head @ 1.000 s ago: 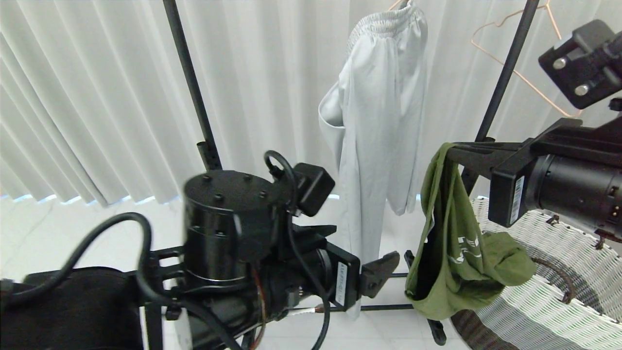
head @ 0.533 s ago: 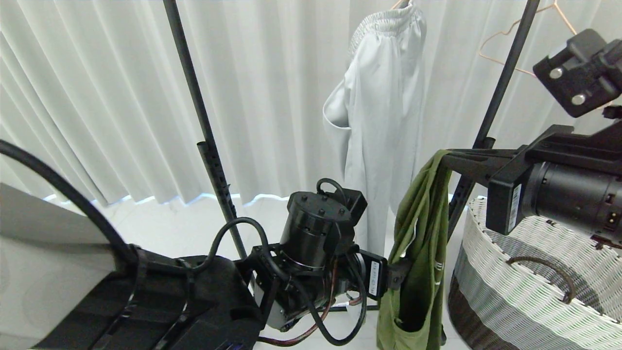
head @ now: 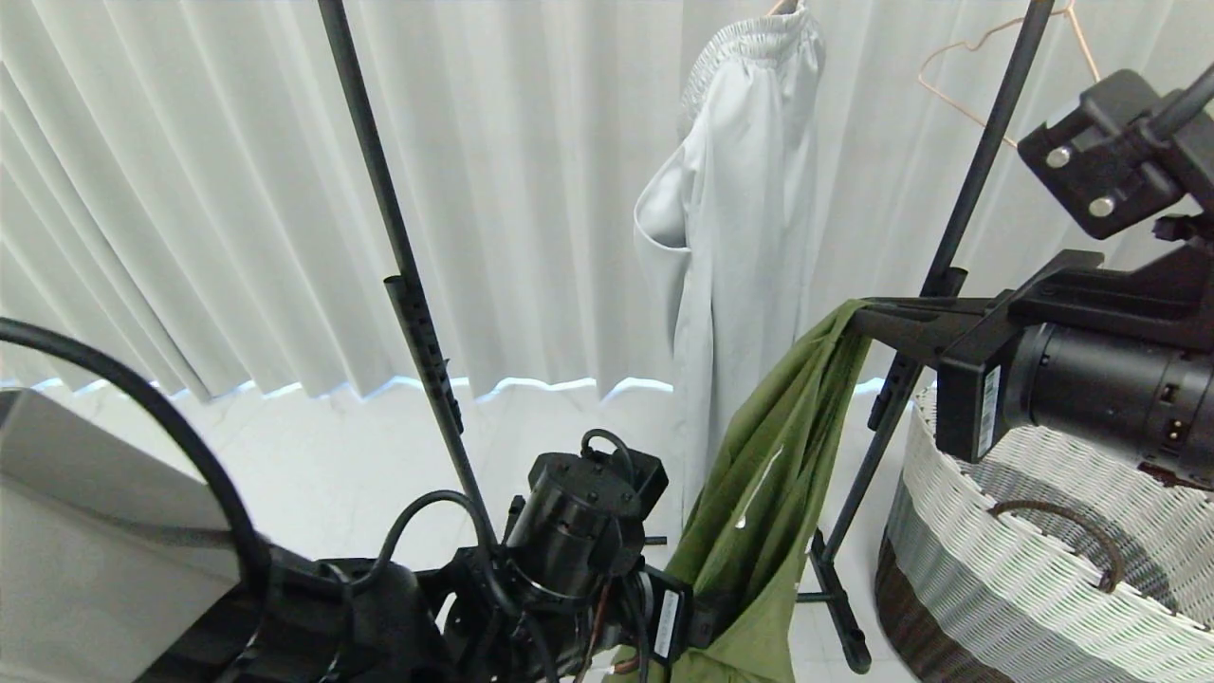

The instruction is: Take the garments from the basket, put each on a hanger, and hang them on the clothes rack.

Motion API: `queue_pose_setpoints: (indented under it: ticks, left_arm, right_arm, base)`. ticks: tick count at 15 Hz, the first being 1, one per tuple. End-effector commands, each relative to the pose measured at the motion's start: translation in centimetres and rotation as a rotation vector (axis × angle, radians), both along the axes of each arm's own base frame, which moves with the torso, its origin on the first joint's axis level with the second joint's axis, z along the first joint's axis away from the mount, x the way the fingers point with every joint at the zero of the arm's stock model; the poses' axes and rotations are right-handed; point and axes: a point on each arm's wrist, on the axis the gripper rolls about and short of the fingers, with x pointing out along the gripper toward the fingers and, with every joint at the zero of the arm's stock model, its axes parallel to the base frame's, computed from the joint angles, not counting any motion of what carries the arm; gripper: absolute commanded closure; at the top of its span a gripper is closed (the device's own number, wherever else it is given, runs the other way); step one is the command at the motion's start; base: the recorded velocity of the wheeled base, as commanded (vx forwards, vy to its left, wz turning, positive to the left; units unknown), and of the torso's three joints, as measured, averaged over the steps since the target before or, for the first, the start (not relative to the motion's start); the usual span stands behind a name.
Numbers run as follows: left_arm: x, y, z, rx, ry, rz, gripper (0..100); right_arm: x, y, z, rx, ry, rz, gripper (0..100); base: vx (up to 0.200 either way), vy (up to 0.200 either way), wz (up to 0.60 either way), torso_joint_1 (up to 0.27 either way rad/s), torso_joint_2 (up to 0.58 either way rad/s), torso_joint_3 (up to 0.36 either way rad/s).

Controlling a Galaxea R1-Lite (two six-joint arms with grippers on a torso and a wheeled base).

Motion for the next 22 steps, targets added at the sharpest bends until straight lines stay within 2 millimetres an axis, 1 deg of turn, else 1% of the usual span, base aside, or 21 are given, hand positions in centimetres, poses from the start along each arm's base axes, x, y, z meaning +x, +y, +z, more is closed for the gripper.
queue_pose_setpoints:
  ticks: [1,4,5,7,10,11,14,15,17,18,20,21,22]
  left_arm:
    - [-2.8,1.9,1.5,-0.018,-0.012,-0.034,0]
    - [-4.9,3.6,1.1,0.009,0.009,-0.055,0]
    - [-5.5,3.9,1.4,0.0,0.0,-0.064,0]
    - [-5.8,4.1,2.1,-0.016,-0.021,-0.071,0]
    - [-6.0,4.7,1.8,0.017,-0.035,-0.075,0]
    - [-6.2,5.0,1.7,0.021,-0.035,-0.076,100]
    - [-6.5,5.6,1.4,0.074,-0.069,-0.05,100]
    - [-6.8,6.0,1.8,0.096,-0.118,-0.038,100]
    - [-7.0,7.3,4.2,0.048,-0.209,-0.018,100]
    - [-6.6,8.0,5.4,0.055,-0.258,0.0,100]
    - [-4.8,9.8,9.4,0.093,-0.337,0.079,100]
    - [-3.7,10.2,12.7,0.097,-0.351,0.128,100]
    - [-2.6,10.5,15.8,0.087,-0.368,0.17,100]
  right_arm:
    - [0.1,0.2,-0.3,-0.01,0.006,0.003,100]
    - [0.2,0.4,-0.5,-0.022,0.009,0.007,100]
    - [0.2,0.4,-0.5,-0.022,0.008,0.005,100]
    - [0.2,0.4,-0.5,-0.022,0.008,0.005,100]
    - [0.2,0.3,-0.4,-0.021,0.007,-0.001,100]
    - [0.1,0.2,-0.4,-0.021,0.007,-0.005,100]
    - [0.3,0.0,-0.6,-0.025,0.013,-0.017,100]
    - [0.4,0.0,-1.0,-0.034,0.021,-0.021,100]
    - [0.3,-0.4,-1.7,-0.051,0.034,-0.028,100]
    - [0.3,-0.4,-2.0,-0.06,0.042,-0.028,100]
    - [0.4,0.0,-2.8,-0.074,0.065,-0.025,100]
    - [0.7,0.4,-3.3,-0.074,0.091,-0.027,100]
    - [0.9,0.7,-3.2,-0.054,0.104,-0.031,100]
  base:
    - [0.0,0.0,0.0,0.0,0.0,0.0]
    - [0.0,0.0,0.0,0.0,0.0,0.0]
    - [0.0,0.0,0.0,0.0,0.0,0.0]
    - [0.0,0.0,0.0,0.0,0.0,0.0]
    - [0.0,0.0,0.0,0.0,0.0,0.0]
    - [0.0,0.0,0.0,0.0,0.0,0.0]
    - [0.0,0.0,0.0,0.0,0.0,0.0]
    - [0.0,0.0,0.0,0.0,0.0,0.0]
    - [0.0,0.0,0.0,0.0,0.0,0.0]
    - [0.0,0.0,0.0,0.0,0.0,0.0]
    - [0.0,0.0,0.0,0.0,0.0,0.0]
    - [0.0,0.0,0.0,0.0,0.0,0.0]
    - [0.0,0.0,0.0,0.0,0.0,0.0]
